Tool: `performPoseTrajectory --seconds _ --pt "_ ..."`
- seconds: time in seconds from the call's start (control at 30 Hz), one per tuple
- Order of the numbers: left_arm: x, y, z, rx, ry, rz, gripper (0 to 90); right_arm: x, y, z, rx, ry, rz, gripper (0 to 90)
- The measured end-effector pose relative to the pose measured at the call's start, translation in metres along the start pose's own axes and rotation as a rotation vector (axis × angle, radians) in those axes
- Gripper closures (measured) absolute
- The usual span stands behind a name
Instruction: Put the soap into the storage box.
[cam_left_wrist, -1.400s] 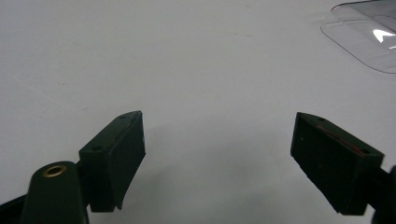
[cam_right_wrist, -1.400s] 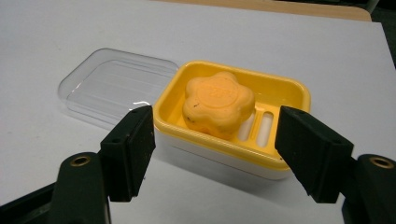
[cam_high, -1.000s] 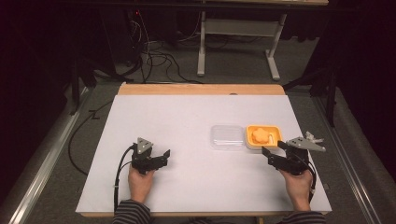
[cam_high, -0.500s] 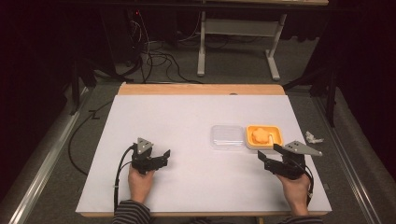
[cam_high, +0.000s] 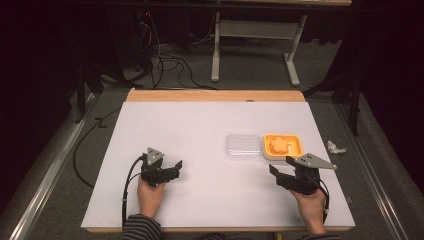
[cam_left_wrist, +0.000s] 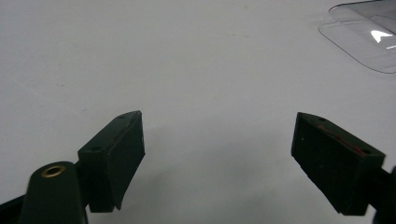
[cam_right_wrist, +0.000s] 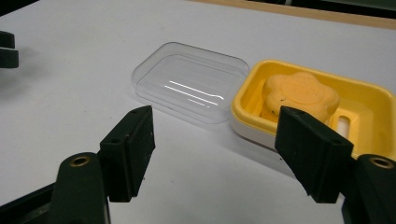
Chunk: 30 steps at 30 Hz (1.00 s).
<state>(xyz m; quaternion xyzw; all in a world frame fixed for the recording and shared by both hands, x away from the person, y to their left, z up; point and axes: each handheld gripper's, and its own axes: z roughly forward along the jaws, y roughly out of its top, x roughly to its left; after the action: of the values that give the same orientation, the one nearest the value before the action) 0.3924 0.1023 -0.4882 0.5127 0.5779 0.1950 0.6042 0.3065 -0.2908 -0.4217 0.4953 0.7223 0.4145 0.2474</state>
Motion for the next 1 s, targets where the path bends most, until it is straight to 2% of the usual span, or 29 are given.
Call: performPoseTrajectory --seconds 0.1,0.7,1.0 --pt "0.0 0.0 0.0 -0.001 0.0 -0.004 18.0 0.004 0.001 0.002 -0.004 0.009 -0.015 28.6" --pt "0.0 0.0 0.0 0.0 0.003 -0.001 18.1 0.017 0.0 0.022 0.007 0.017 -0.024 28.0" --pt "0.0 0.0 0.001 0.002 0.006 0.0 18.2 0.014 -0.003 0.024 0.014 0.009 -0.018 28.1"
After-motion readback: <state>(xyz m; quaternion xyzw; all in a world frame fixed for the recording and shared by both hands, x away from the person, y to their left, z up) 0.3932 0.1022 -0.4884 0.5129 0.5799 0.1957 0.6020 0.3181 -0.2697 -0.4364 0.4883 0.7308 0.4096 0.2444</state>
